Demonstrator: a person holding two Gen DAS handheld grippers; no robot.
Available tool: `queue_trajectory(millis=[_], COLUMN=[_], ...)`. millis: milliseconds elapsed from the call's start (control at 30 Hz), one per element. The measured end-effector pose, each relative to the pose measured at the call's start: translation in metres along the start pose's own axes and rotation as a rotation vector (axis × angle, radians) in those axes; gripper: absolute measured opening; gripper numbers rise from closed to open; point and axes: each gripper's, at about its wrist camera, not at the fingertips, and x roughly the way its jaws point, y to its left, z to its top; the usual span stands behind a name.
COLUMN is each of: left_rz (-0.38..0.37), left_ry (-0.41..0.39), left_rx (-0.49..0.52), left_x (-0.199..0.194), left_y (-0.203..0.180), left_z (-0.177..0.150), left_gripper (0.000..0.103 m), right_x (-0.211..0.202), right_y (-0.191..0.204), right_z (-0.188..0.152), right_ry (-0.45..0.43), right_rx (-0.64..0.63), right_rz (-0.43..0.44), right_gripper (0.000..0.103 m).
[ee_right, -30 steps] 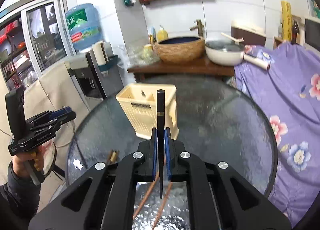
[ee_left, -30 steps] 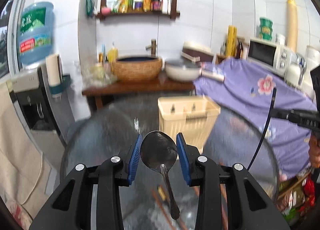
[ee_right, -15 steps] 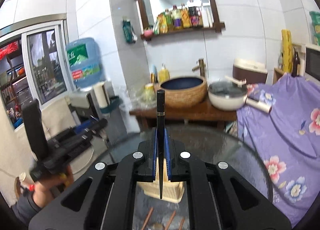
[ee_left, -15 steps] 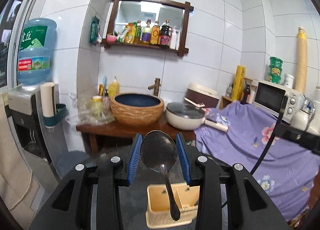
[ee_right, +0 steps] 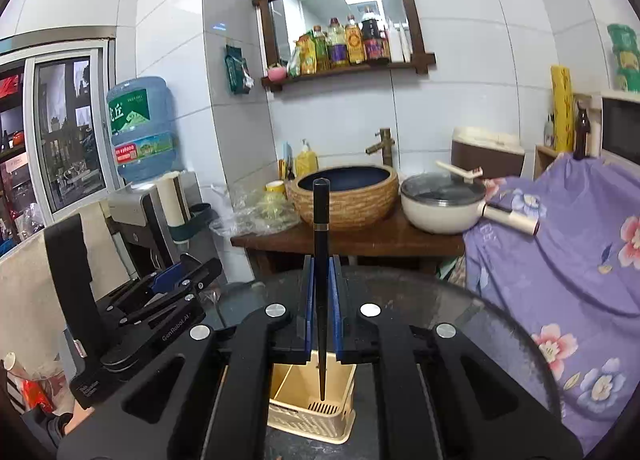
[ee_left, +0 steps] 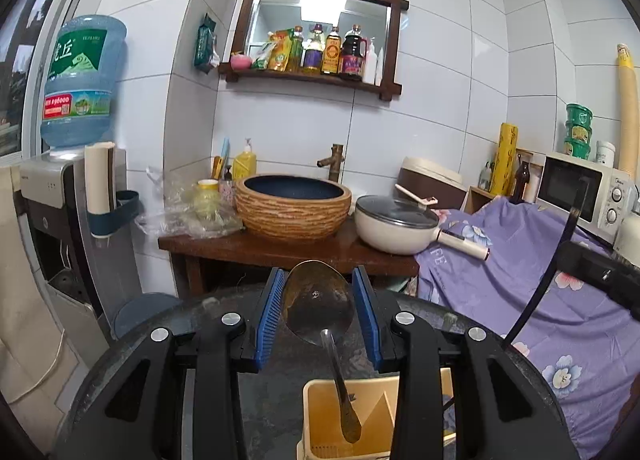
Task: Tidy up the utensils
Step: 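Lift the spoon with the left tool over the holder while the right tool carries the black chopstick there, then open the left tool to drop the spoon into the holder while the right tool releases the chopstick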
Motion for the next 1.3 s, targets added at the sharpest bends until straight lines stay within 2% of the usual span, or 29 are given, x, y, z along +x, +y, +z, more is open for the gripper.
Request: queue_trajectory(millis=[433,867,933,1100,1133,1167,1200,1267,1300], left_rz=[-0.025,-0.027,-0.029,-0.04,-0.042,-0.047,-0.05,-0.053,-0.049], left_ry=[0.07,0.105,0.108,0.074,0.069,0.065,0.061,0.051,0.048], left_rx=[0.03,0.1,0.1,0.058,0.047,0.039,0.034,0.02,0.009], left_x=[0.009,0.015,0.015,0.005,0.003,0.0,-0.003,-0.011,-0.015], left_y=[0.002,-0.008,-0.009,-0.004,-0.002,-0.001,0.0,0.003,0.006], left_z=[-0.04,-0.059,-0.061,-0.057,-0.055,-0.054,-0.053,-0.052,-0.052], left_gripper=[0.035,0.036,0.038,0.06,0.061,0.062,0.064,0.069,0.072], right_x=[0.029,0.025,0.024,0.022,0.021,0.02,0.018,0.013,0.011], right_y=[0.003,0.002,0.001,0.001,0.0,0.0,-0.002,-0.005,-0.006], right_z=[-0.051,-0.055,-0.056,-0.058,-0.058,-0.059,-0.059,-0.059,-0.059], right_ry=[0.082,0.07,0.065,0.058,0.056,0.054,0.048,0.022,0.015], right_rx=[-0.023,-0.03,-0.028,-0.041,-0.039,-0.034,-0.022,0.004,0.012], right_rz=[0.007,-0.002,-0.006,-0.027,-0.028,-0.027,-0.026,-0.019,-0.015], right_gripper=[0.008,0.008,0.008,0.009,0.011,0.019,0.037,0.055,0.055])
